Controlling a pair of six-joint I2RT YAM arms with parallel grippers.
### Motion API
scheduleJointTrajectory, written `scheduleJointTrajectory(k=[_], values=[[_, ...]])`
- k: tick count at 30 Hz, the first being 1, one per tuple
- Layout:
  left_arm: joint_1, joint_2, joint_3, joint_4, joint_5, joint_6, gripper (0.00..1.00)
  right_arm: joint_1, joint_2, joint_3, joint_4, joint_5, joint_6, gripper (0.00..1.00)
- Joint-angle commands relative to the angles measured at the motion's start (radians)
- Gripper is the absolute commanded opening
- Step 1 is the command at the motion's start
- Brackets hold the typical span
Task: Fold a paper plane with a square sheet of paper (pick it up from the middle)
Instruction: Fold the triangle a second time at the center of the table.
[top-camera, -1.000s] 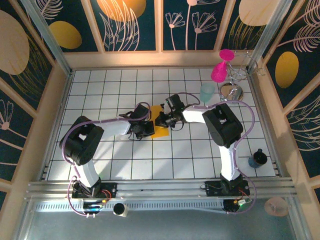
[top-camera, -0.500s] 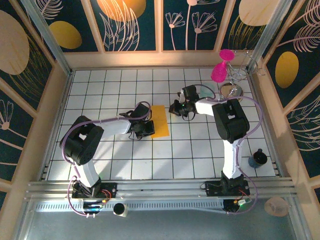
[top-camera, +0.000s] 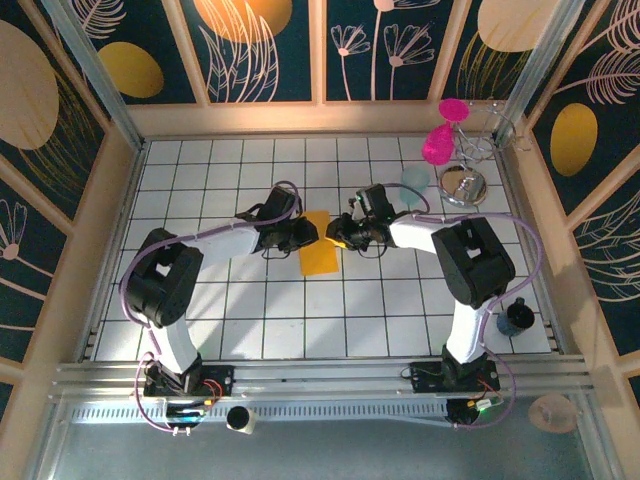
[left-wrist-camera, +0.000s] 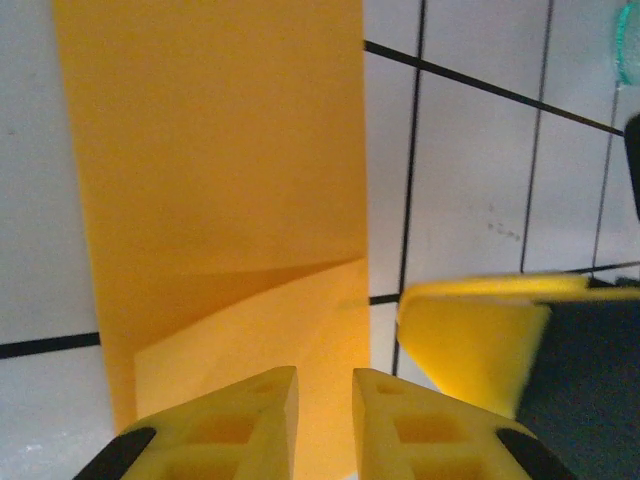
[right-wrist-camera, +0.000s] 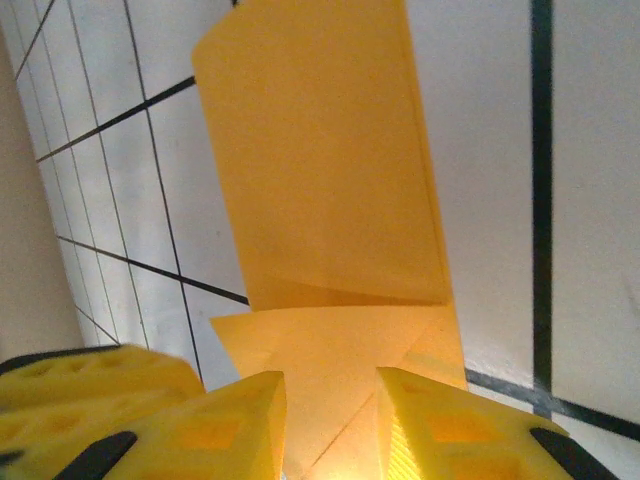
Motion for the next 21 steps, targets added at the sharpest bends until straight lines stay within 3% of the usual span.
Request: scheduleJointTrajectory(k=[1,21], values=[[0.018,0.043,0.012,0.024,0.018,-0.021,0.22,0.012,0.010,-0.008,0.049,-0.027,0.062,0.31],[0.057,0.103,-0.078,0.076,0.028,-0.078,0.29,0.026,0.069,0.023,0.004,-0.019,0.073,0.36]])
